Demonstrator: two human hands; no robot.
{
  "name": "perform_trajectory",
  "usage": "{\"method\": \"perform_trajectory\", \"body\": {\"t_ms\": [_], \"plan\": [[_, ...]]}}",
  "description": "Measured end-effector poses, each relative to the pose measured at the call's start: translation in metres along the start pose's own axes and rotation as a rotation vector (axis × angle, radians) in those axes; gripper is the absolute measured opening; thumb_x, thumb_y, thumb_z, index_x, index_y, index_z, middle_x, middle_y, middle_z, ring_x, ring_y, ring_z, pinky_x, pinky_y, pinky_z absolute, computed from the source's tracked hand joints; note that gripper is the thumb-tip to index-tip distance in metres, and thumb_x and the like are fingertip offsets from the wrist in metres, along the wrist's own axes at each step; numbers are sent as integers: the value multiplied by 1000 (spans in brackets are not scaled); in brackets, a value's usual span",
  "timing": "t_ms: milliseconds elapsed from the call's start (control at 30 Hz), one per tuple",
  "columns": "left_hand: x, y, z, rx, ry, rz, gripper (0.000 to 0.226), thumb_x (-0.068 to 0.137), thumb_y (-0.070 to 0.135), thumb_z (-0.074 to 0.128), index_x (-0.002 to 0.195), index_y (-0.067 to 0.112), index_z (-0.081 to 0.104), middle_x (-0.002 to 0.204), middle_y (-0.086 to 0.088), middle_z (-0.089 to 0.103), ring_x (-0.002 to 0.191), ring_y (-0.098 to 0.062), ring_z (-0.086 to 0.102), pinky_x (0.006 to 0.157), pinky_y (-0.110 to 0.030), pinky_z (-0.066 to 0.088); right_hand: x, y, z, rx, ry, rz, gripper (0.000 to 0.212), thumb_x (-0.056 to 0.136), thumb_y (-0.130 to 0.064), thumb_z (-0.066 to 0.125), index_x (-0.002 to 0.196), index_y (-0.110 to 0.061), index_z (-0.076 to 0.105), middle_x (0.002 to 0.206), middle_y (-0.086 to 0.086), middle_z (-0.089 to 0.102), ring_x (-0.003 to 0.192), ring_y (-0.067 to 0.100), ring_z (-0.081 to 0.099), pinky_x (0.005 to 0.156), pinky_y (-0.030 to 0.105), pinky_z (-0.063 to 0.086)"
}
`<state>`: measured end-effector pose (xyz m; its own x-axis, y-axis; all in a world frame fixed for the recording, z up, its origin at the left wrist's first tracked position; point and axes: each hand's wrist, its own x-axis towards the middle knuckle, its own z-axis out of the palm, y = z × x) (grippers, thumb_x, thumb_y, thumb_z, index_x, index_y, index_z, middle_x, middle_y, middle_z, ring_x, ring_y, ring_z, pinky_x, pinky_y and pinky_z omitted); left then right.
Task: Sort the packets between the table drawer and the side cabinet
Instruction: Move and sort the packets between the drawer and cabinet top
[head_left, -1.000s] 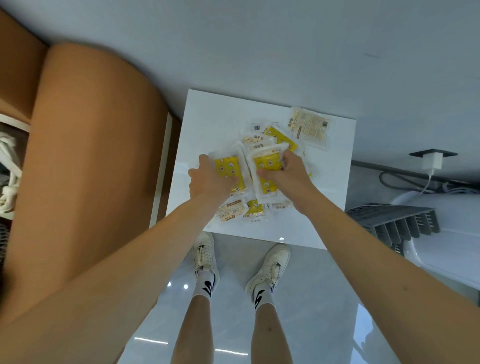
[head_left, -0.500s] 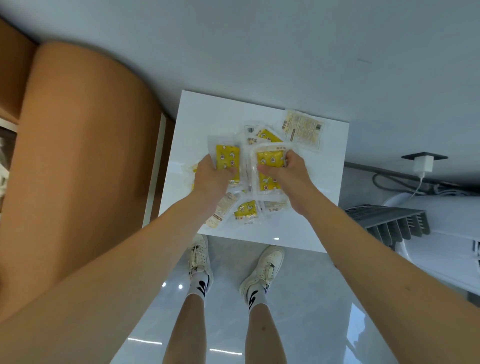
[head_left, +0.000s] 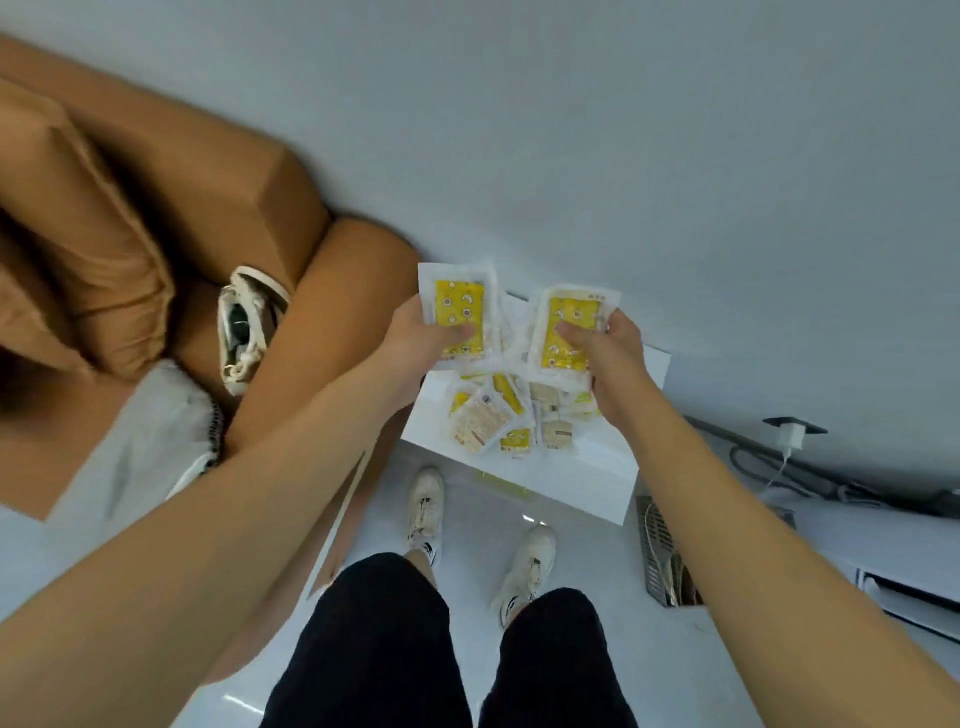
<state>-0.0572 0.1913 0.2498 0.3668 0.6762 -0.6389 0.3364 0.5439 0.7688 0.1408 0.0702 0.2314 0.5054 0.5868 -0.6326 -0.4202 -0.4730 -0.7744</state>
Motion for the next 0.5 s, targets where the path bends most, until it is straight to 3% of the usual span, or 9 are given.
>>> {"method": "perform_trajectory", "body": {"t_ms": [200,367,500], "plan": [[-145,35,-49,-67,123,101,45,85,5,78,126,17,64,114,-1,76,105,-20,72,89,-36,58,-114,-63,25,-63,-190,-90,37,79,-10,83,113,-17,70,108,7,77,100,27,75,93,57,58],[-275,6,-82,-245,406,128,42,83,5,79,121,18,65,107,0,76,101,-22,73,83,-36,58,-202,-73,53,-225,-414,-105,35,82,-9,82,115,-13,69,103,7,78,92,26,77,85,55,61],[-359,-30,-109,-388,585,129,42,83,7,80,121,16,64,110,-3,76,102,-25,72,93,-44,57,-256,-62,98,-353,-594,-137,36,83,-10,82,115,-15,69,105,4,78,95,25,76,87,55,61]]}}
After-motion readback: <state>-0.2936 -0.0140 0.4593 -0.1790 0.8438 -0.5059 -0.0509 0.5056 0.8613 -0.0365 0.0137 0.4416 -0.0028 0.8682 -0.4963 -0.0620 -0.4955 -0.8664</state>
